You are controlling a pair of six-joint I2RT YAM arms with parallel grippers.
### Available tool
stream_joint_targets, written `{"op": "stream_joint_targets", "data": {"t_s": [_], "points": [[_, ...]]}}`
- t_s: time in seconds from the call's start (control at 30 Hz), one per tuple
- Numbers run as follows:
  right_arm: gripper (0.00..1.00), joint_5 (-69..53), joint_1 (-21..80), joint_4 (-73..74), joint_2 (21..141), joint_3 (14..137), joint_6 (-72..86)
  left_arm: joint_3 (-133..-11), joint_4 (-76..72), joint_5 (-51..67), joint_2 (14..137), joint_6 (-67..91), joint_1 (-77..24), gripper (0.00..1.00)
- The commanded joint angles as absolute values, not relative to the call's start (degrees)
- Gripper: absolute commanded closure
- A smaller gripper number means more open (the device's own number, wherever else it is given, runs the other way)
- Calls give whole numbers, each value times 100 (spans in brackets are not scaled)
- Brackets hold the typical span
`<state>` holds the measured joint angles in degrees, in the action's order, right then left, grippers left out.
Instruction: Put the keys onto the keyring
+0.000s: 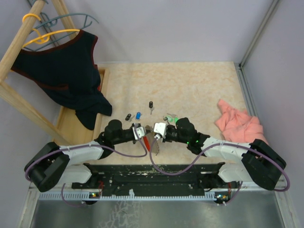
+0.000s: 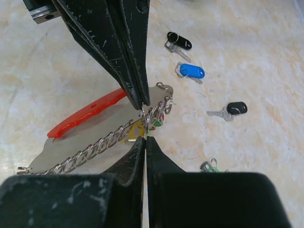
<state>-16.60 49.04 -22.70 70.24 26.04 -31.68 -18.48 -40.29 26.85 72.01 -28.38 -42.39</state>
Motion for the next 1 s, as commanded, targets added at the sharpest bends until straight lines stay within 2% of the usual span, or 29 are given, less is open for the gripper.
{"op": "stream_joint_targets", "data": {"t_s": [0.0, 0.5, 0.97], "points": [[100, -1838, 4964, -2564, 6856, 2899, -3054, -1884, -4221, 2866, 7215, -2868, -4280, 99], [100, -2112, 4959, -2358, 6961, 3122, -3056, -1993, -4009, 3268, 7209, -2930, -4280, 99], [100, -2173, 4957, -2283, 6875, 3100, -3320, -2130, -3746, 2971, 7193, -2749, -4280, 99]]}}
